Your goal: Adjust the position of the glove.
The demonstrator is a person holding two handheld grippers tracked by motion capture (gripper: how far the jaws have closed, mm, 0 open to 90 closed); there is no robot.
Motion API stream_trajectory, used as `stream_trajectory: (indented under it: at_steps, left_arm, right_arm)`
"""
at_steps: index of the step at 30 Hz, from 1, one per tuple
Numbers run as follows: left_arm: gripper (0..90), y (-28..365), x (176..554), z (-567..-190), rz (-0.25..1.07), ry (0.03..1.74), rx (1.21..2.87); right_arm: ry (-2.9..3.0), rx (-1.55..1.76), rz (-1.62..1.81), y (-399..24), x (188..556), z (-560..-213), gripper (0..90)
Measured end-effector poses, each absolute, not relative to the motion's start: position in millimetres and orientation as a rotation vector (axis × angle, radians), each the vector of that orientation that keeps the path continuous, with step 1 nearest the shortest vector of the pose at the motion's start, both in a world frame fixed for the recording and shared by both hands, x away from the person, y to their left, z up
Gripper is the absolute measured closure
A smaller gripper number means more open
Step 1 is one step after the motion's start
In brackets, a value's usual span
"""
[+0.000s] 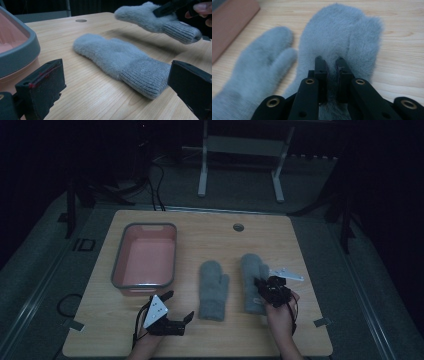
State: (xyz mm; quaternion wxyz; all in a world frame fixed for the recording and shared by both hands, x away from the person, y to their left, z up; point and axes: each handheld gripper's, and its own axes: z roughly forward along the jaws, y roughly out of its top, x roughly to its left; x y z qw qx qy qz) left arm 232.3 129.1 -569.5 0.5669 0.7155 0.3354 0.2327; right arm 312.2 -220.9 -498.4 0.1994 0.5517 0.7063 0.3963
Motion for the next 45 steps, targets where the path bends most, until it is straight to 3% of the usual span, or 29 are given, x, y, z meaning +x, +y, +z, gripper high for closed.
stream_trajectory:
  at_steps: [13, 28, 34, 43, 45]
  left_arm:
    - [1.6, 129, 230, -568, 0.551, 0.781, 1.676]
    - [1.6, 129, 229, -567, 0.538, 0.761, 1.673]
    - [1.6, 128, 230, -567, 0.537, 0.765, 1.678]
    - [1.6, 129, 232, -567, 0.534, 0.782, 1.689]
    - [1.6, 131, 232, -566, 0.530, 0.792, 1.684]
  right_arm:
    - [2.007, 1.544, 1.161, -136, 309, -488, 82.8]
    - [2.049, 1.638, 1.144, -98, 309, -517, 81.4]
    - [2.060, 1.621, 1.180, -97, 308, -525, 67.1]
    - [2.134, 1.419, 1.232, -109, 310, -505, 40.4]
    - [2.148, 1.349, 1.225, -111, 312, -503, 39.3]
